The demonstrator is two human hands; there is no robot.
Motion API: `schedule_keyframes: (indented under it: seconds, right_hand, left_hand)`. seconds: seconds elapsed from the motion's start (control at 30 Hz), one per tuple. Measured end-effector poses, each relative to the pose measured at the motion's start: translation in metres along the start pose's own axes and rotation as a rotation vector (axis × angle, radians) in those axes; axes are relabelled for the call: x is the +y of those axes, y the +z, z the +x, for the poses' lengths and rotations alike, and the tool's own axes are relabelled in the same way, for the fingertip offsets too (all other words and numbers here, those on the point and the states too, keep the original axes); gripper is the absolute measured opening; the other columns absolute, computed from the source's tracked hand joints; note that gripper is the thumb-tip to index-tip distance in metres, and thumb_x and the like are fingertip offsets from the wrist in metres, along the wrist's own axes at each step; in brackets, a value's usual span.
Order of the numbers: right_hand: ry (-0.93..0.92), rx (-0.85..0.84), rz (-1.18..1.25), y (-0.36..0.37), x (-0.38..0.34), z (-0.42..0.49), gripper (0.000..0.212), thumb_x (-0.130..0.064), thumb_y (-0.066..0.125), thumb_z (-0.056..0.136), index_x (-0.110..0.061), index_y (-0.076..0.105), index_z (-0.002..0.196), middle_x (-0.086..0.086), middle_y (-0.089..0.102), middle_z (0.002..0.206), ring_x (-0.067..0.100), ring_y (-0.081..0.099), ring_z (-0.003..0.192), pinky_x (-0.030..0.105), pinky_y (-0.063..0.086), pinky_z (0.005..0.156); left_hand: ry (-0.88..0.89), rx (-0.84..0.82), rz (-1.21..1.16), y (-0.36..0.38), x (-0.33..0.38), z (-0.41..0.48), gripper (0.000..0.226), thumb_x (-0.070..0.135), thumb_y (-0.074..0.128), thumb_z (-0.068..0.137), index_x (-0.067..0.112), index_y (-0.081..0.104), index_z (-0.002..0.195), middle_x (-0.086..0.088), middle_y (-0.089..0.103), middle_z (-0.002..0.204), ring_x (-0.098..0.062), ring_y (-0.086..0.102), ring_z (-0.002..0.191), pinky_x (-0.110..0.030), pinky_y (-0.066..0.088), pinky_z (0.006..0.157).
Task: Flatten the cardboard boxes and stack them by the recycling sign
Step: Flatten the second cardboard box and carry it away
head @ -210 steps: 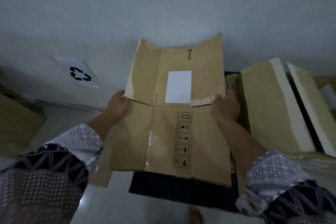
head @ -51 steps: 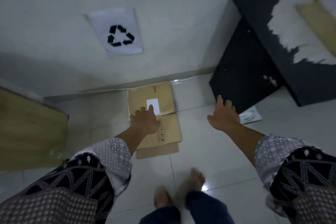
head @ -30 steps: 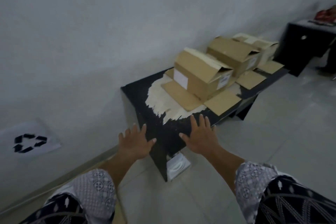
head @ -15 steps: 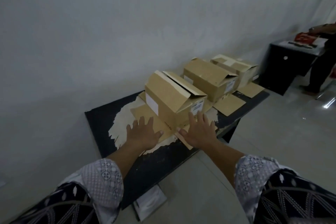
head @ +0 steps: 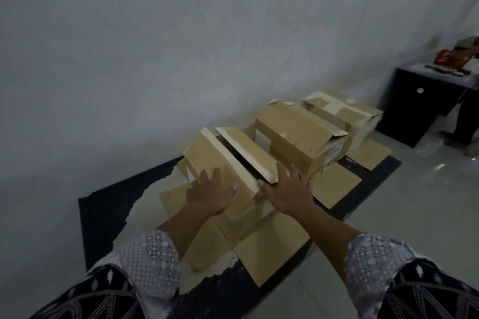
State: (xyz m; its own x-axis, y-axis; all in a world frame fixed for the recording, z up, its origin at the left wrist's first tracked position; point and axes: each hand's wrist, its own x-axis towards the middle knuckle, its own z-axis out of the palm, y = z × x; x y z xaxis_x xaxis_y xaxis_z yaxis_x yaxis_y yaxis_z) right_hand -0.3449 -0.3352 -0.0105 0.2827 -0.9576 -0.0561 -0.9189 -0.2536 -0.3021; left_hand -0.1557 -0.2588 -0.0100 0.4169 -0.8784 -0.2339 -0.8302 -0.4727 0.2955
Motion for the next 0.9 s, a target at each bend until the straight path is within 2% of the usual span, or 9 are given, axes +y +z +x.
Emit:
schedule_keyframes:
  seconds: [0.33, 0.47, 0.57, 0.7, 0.9]
  right_hand:
    - [-0.111, -0.21, 0.232, -0.002, 0.002, 0.11, 0.091, -0.077, 0.044, 0.083, -0.025, 0.018, 0.153, 0.013, 0.022, 0.155, 0.037, 0.025, 0.141, 0.05, 0.028, 0.11]
    - [-0.183, -0.341, 0.326, 0.003, 0.003, 0.132, 0.099, -0.081, 0.045, 0.077, -0.025, 0.018, 0.153, 0.01, 0.025, 0.156, 0.036, 0.029, 0.14, 0.054, 0.031, 0.111]
    - [-0.189, -0.411, 0.376, 0.008, 0.003, 0.138, 0.107, -0.087, 0.043, 0.069, -0.026, 0.017, 0.153, 0.006, 0.029, 0.156, 0.035, 0.033, 0.139, 0.055, 0.035, 0.109]
    - [-0.225, -0.433, 0.408, 0.014, 0.002, 0.135, 0.103, -0.082, 0.048, 0.075, -0.024, 0.019, 0.154, 0.005, 0.029, 0.157, 0.032, 0.034, 0.139, 0.048, 0.035, 0.108]
    - [-0.344, -0.515, 0.389, 0.027, -0.01, 0.119, 0.113, -0.079, 0.057, 0.073, -0.021, 0.005, 0.155, 0.006, 0.023, 0.159, 0.033, 0.031, 0.141, 0.046, 0.035, 0.108]
  left_hand:
    - [-0.238, 0.035, -0.132, 0.02, 0.017, 0.038, 0.084, 0.073, 0.03, 0.089, 0.031, -0.001, 0.155, -0.009, -0.001, 0.163, -0.042, 0.026, 0.141, -0.051, 0.033, 0.109]
    - [-0.317, 0.063, -0.192, 0.037, 0.031, 0.043, 0.077, 0.066, 0.033, 0.093, 0.025, 0.007, 0.153, -0.012, 0.012, 0.159, -0.038, 0.039, 0.133, -0.05, 0.041, 0.103]
    - [-0.366, 0.086, -0.238, 0.045, 0.038, 0.042, 0.073, 0.061, 0.035, 0.095, 0.02, 0.013, 0.152, -0.014, 0.017, 0.155, -0.035, 0.042, 0.13, -0.047, 0.043, 0.102]
    - [-0.451, 0.1, -0.233, 0.052, 0.037, 0.037, 0.077, 0.062, 0.035, 0.094, 0.02, 0.01, 0.154, -0.015, 0.011, 0.157, -0.036, 0.038, 0.134, -0.045, 0.041, 0.102]
    - [-0.596, 0.11, -0.172, 0.056, 0.019, 0.029, 0.077, 0.064, 0.04, 0.089, 0.022, 0.017, 0.149, -0.017, 0.021, 0.15, -0.038, 0.045, 0.123, -0.047, 0.044, 0.098]
